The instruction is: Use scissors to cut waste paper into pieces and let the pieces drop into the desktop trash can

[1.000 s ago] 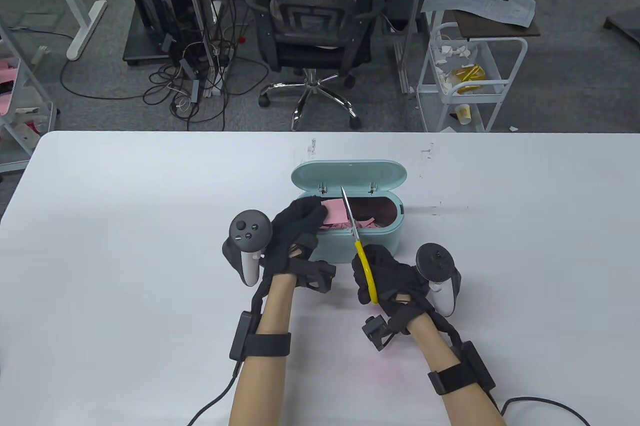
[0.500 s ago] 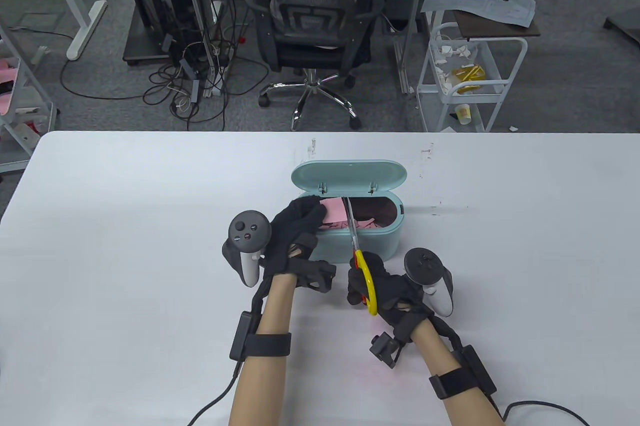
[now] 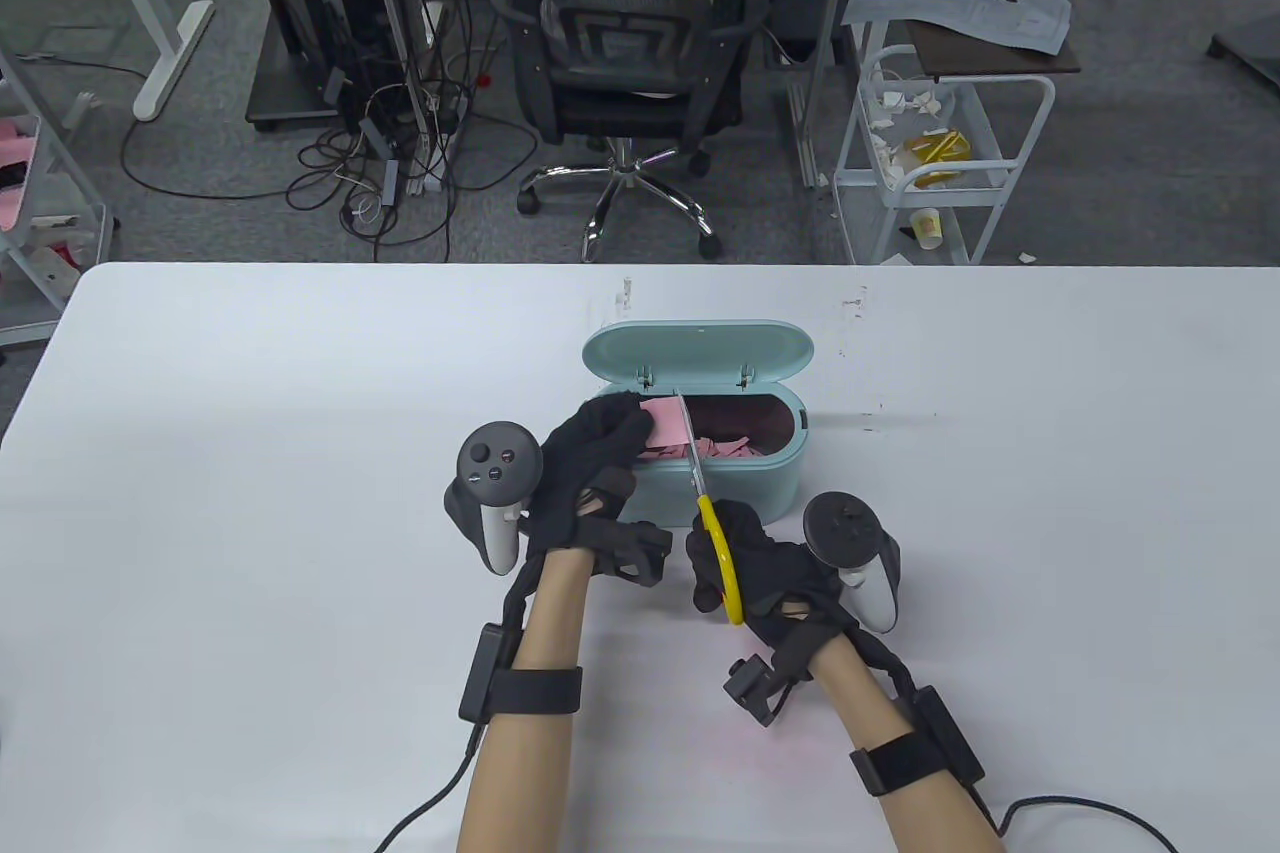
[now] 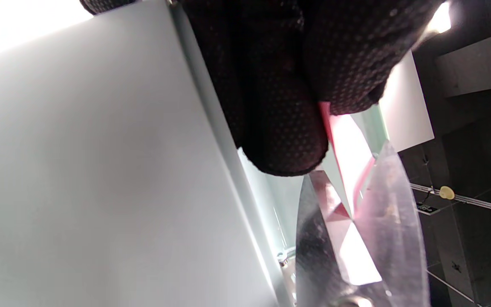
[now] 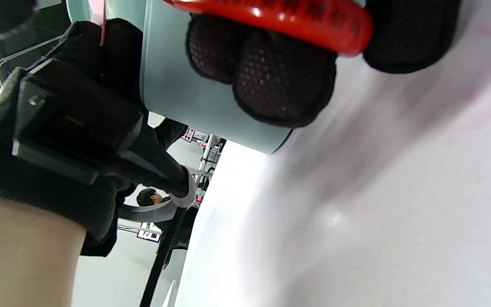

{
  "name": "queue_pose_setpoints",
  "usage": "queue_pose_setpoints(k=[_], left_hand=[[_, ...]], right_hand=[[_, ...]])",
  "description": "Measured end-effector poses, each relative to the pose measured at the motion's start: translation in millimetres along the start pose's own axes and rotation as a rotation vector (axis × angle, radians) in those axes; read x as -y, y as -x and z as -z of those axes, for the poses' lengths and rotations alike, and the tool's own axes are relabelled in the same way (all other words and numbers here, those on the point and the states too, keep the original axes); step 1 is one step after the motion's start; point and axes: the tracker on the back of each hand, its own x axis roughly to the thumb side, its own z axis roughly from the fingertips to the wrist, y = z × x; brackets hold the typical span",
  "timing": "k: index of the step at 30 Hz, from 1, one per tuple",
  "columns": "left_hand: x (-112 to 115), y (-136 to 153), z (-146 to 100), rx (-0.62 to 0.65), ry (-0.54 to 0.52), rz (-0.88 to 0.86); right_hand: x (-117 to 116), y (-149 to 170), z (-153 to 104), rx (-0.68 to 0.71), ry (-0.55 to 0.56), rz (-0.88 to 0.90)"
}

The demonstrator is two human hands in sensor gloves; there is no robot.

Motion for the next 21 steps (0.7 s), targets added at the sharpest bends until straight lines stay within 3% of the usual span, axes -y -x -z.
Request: queue_pose_setpoints(k=[21], left_hand=[[0.2, 0.2, 0.1, 0.001, 0.007, -0.011]], right_hand=[[9.5, 1.7, 0.8, 0.018, 0.089, 0.075]])
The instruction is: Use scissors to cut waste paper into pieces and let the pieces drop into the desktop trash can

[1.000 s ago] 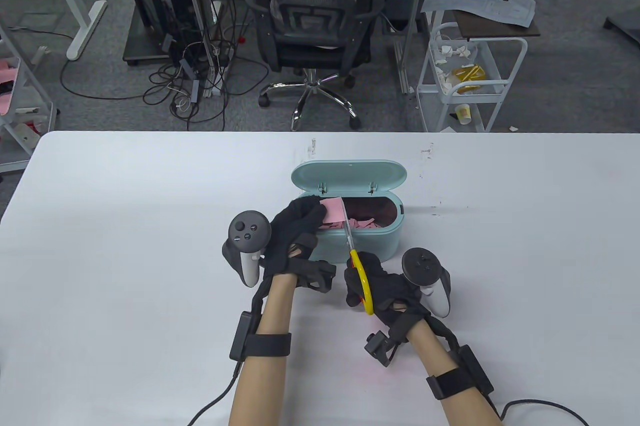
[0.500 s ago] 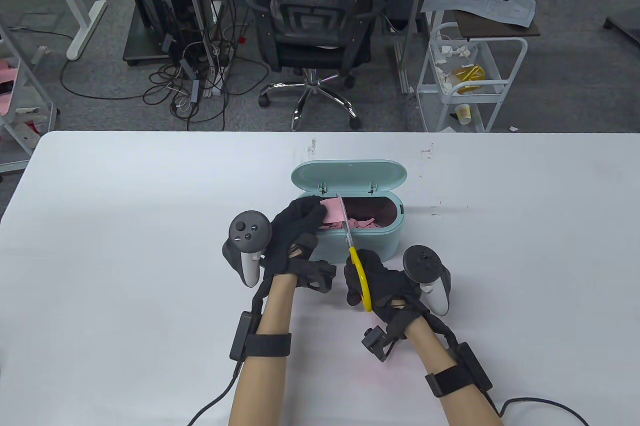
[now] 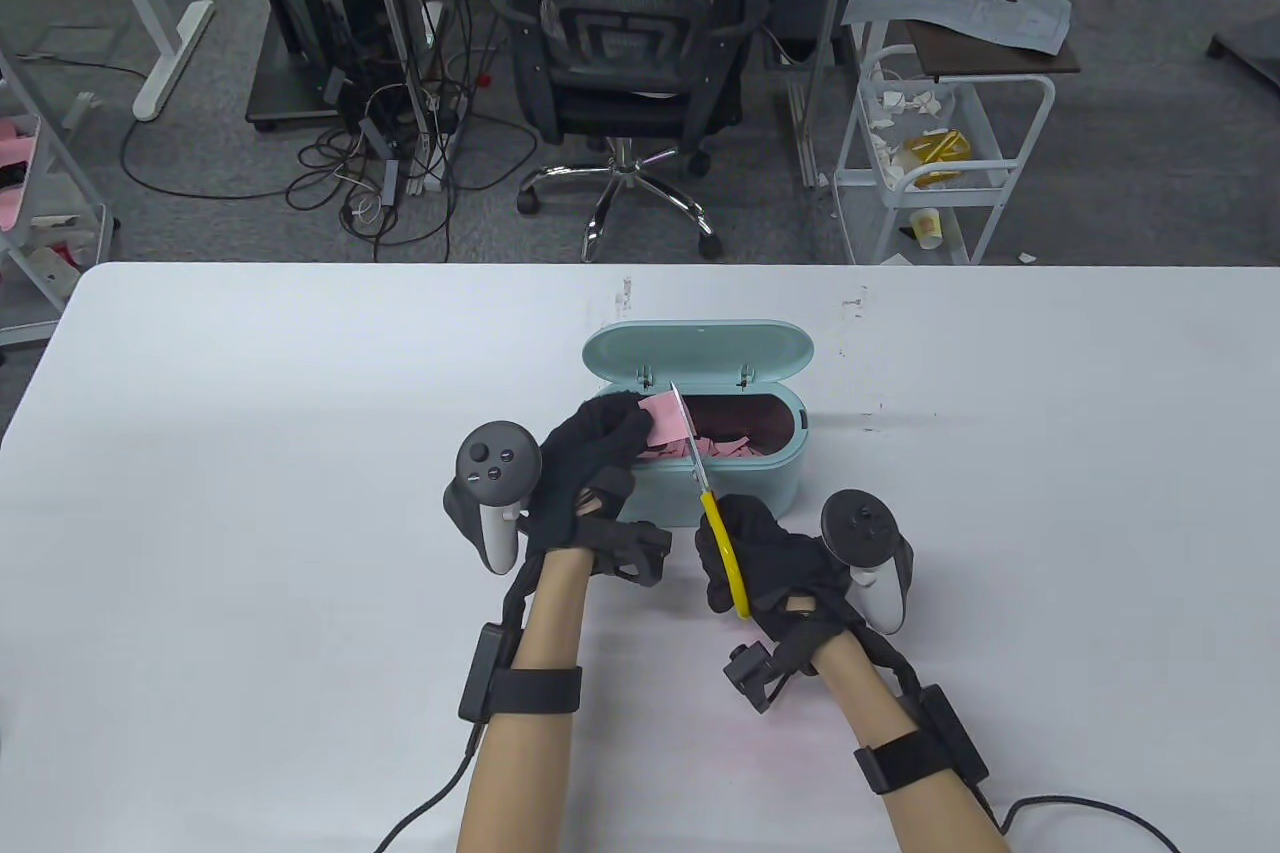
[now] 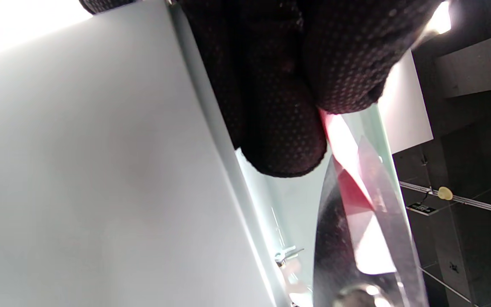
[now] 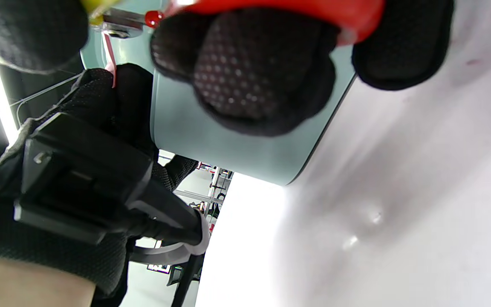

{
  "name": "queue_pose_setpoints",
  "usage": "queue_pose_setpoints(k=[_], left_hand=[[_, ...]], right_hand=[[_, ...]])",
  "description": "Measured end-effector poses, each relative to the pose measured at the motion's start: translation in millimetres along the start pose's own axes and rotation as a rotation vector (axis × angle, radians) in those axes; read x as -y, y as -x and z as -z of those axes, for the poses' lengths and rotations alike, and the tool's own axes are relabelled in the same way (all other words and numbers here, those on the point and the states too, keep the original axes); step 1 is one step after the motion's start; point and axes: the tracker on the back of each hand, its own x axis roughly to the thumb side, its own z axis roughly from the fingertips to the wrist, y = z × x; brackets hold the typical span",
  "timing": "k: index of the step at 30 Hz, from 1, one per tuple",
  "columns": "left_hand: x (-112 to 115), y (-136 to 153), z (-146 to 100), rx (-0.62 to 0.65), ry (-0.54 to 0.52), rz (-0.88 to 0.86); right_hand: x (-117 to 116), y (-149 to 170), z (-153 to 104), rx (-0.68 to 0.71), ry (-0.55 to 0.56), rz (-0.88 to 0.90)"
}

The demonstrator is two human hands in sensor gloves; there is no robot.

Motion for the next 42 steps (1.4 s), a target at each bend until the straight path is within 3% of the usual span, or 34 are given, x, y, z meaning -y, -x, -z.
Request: queue_pose_setpoints(k=[6, 18, 28, 31, 34, 42], left_hand=[[-1.0, -0.4, 1.1, 0.000, 0.016, 0.003], [-1.0, -0.6, 1.1, 0.004, 0.008, 0.014], [-1.2, 0.1, 0.7, -0.002, 0.001, 0.005], [-1.1, 0.5, 0.4, -0.005, -0.003, -0.006], [-1.0, 0.3, 0.2, -0.006, -0.007, -0.001], [-0.9, 0.6, -0.2, -0.009, -0.018, 0.001]], right_hand=[[1.1, -7.3, 1.7, 0.004, 0.001, -0.086], [-0.4, -6.3, 4.6, -0.006, 0.000, -0.027], [4.7, -0.7, 2.8, 0.019, 0.094, 0.010], [2.9, 2.9, 1.8, 0.008, 0.031, 0.032], [-2.3, 5.4, -0.2, -0.016, -0.152, -0.032], [-12.3, 2.7, -2.7, -0.023, -0.174, -0.080]])
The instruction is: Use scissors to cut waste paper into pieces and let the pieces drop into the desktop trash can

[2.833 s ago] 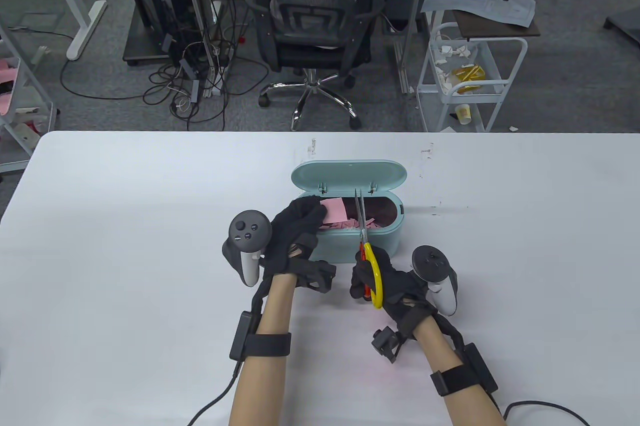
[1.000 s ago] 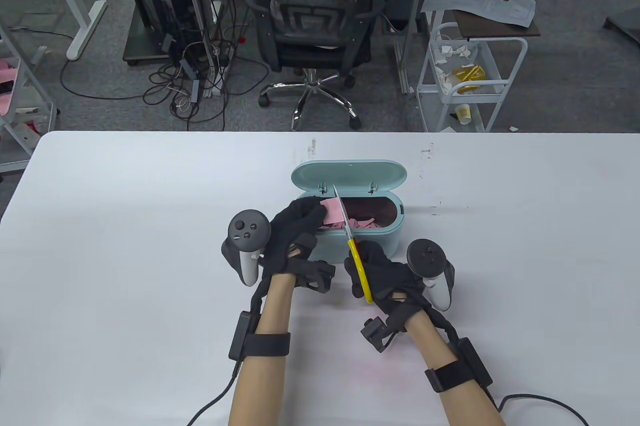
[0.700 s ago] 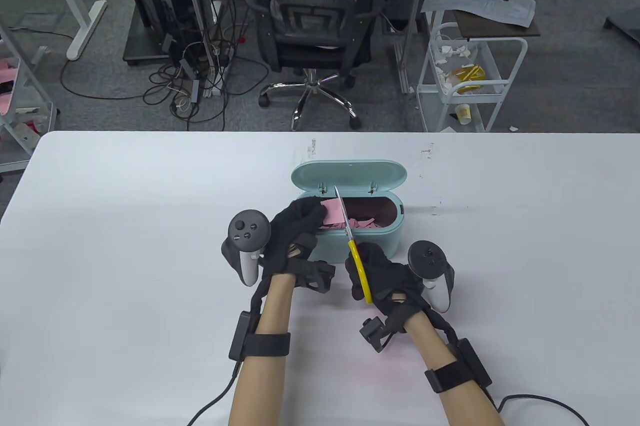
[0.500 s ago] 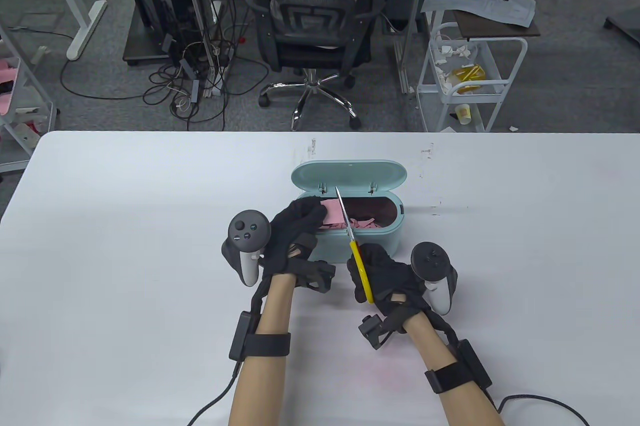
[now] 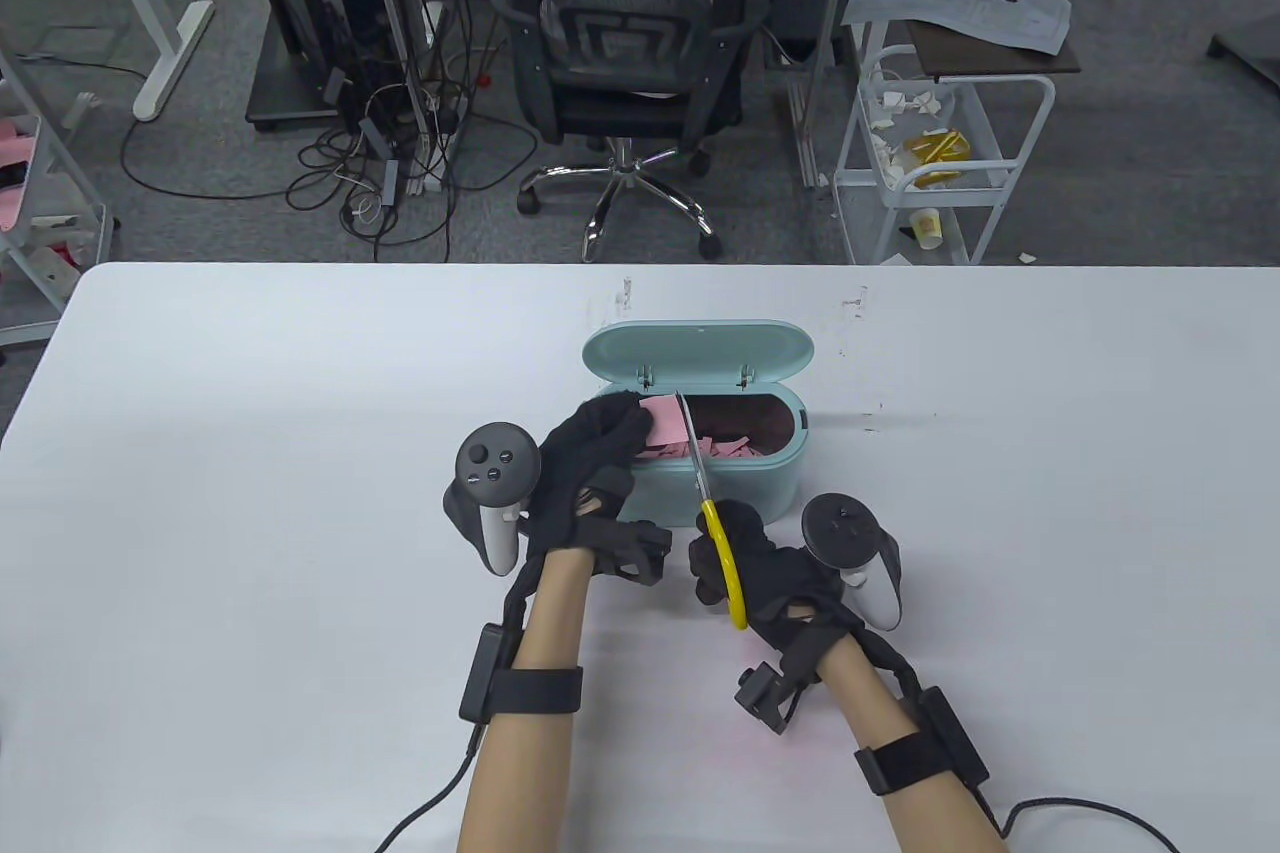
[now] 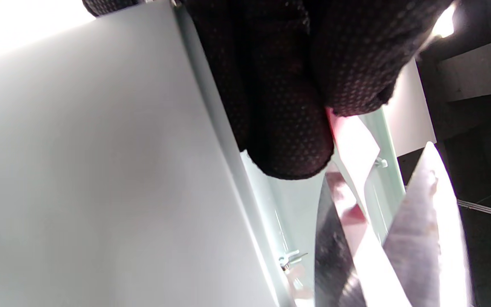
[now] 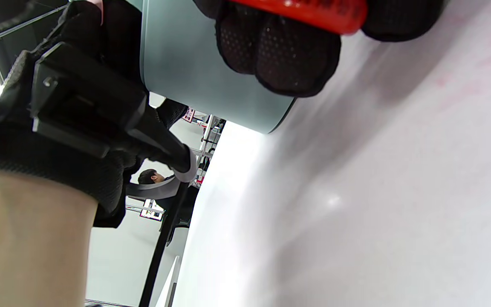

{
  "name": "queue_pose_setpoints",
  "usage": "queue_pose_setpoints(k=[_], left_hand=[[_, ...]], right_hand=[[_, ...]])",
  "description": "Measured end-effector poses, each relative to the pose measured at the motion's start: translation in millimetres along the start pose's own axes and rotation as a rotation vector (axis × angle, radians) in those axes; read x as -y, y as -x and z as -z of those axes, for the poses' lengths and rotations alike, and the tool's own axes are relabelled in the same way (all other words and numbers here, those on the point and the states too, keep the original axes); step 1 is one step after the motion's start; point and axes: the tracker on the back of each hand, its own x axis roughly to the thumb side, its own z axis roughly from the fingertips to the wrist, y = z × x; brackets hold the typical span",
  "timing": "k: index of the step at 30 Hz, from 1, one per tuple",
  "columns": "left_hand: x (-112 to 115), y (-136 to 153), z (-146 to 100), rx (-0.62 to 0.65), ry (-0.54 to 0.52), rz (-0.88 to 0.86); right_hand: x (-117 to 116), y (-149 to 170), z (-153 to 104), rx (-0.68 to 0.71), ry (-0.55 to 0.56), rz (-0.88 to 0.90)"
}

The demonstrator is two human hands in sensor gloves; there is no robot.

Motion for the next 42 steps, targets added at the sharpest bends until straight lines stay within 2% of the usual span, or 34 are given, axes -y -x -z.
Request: queue_pose_setpoints(k=[4, 18, 23, 28, 31, 42], left_hand=[[0.0, -0.1, -0.2, 0.000, -0.003, -0.002], [-0.2, 0.0, -0.1, 0.001, 0.006, -0.001], [-0.2, 0.1, -0.1, 0.001, 0.006, -0.001], [-0.3, 0.3, -0.2, 0.000, 0.005, -0.006], [-0.3, -0.3, 0.1, 0.004, 0.008, 0.005], [-0.7, -0.9, 1.4, 0.011, 0.029, 0.018]], right_hand=[[-1.1, -2.2, 2.5, 0.009, 0.052, -0.004], [2.9, -1.3, 4.7, 0.016, 0.118, 0.014], [6.0, -1.4, 3.9, 0.037, 0.186, 0.033], [8.4, -0.3, 4.0, 0.031, 0.190, 0.052], [8.1, -1.0, 5.5, 0.014, 0.126, 0.049], [9.7, -6.3, 7.8, 0.005, 0.149, 0.030]])
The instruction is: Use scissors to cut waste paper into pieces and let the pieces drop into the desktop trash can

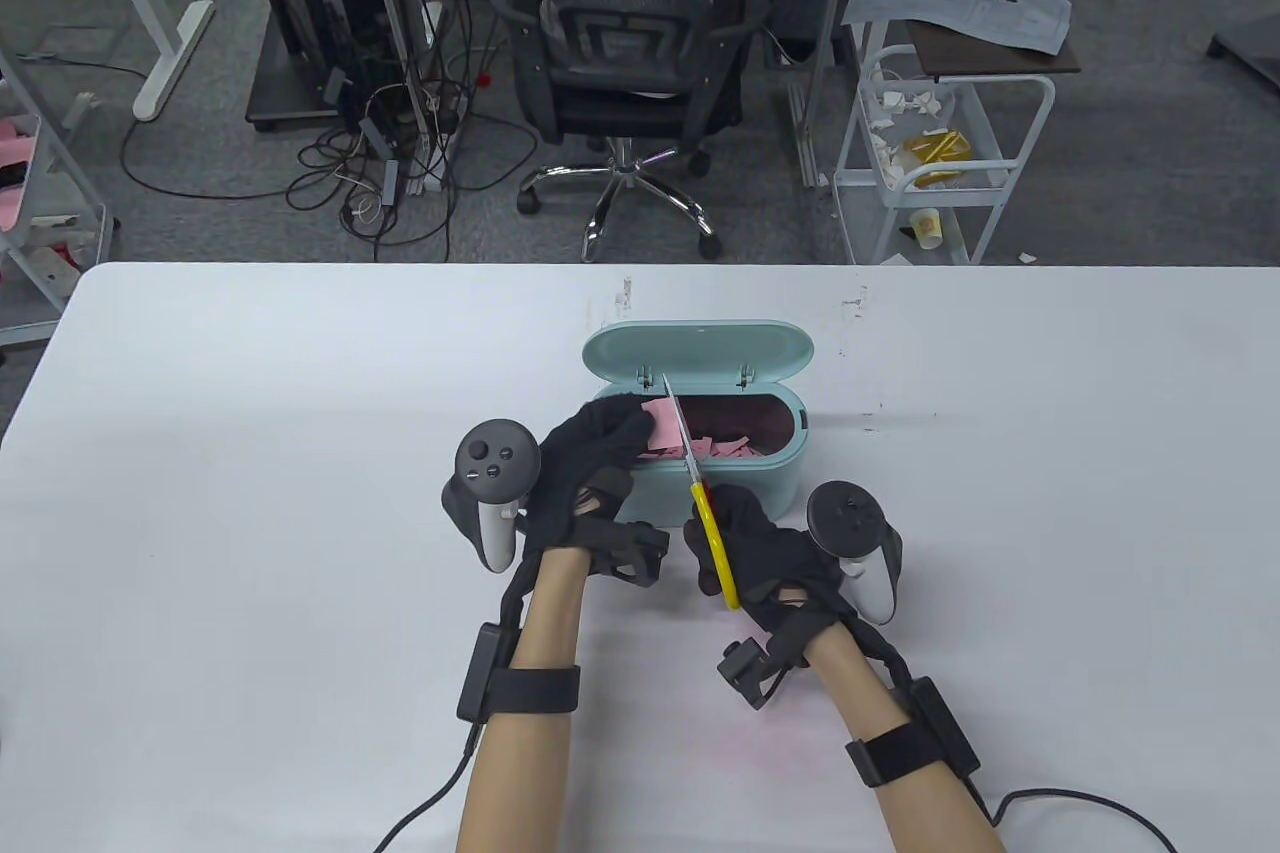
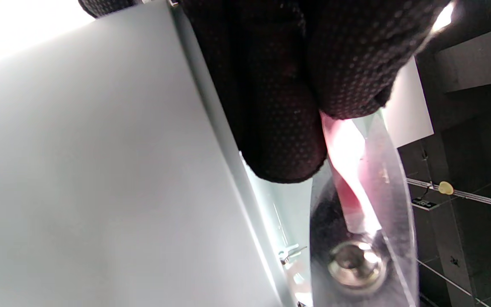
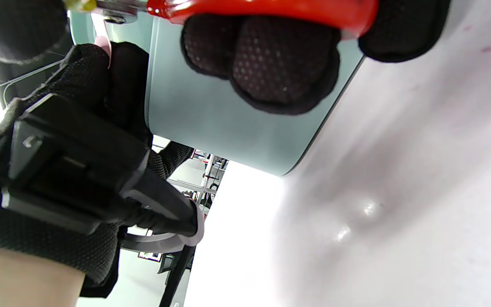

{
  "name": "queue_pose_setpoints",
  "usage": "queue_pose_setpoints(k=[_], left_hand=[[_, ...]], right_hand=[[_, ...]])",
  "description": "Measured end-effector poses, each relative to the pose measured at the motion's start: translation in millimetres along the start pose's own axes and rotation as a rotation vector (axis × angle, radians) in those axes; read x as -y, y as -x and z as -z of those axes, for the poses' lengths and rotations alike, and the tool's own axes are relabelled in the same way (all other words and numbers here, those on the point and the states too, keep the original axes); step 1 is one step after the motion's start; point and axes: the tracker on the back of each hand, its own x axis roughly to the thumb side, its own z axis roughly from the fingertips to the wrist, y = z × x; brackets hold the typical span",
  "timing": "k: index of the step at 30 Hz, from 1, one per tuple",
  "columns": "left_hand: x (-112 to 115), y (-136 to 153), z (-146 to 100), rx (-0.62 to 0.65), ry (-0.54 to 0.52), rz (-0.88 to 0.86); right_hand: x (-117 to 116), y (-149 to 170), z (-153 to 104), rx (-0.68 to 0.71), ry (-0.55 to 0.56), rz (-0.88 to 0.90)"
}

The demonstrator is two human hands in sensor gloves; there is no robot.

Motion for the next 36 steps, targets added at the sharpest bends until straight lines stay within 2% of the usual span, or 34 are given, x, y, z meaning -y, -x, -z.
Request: queue_pose_setpoints(k=[6, 15, 17, 23, 29, 36], left_hand=[[0.1, 0.0, 0.4, 0.002, 0.002, 0.003], [0.4, 0.7, 0.2, -0.007, -0.005, -0.012], [0.3, 1.8, 0.4, -0.011, -0.004, -0.023], [0.4, 2.2, -0.2, -0.023, -0.012, -0.033], [0.4, 2.4, -0.5, -0.026, -0.021, -0.036], [0.6, 2.5, -1.2, -0.028, -0.027, -0.039]], right_hand=[[0.3, 1.6, 0.0, -0.002, 0.013, 0.008], [4.0, 5.2, -0.9, 0.016, 0.092, 0.030], [2.9, 7.3, -1.6, 0.017, 0.068, 0.060], [-5.6, 9.7, -5.1, -0.009, -0.123, 0.000], [-13.4, 5.6, -12.1, 0.025, -0.118, -0.080], [-16.7, 3.0, -10.9, 0.010, -0.045, -0.121]])
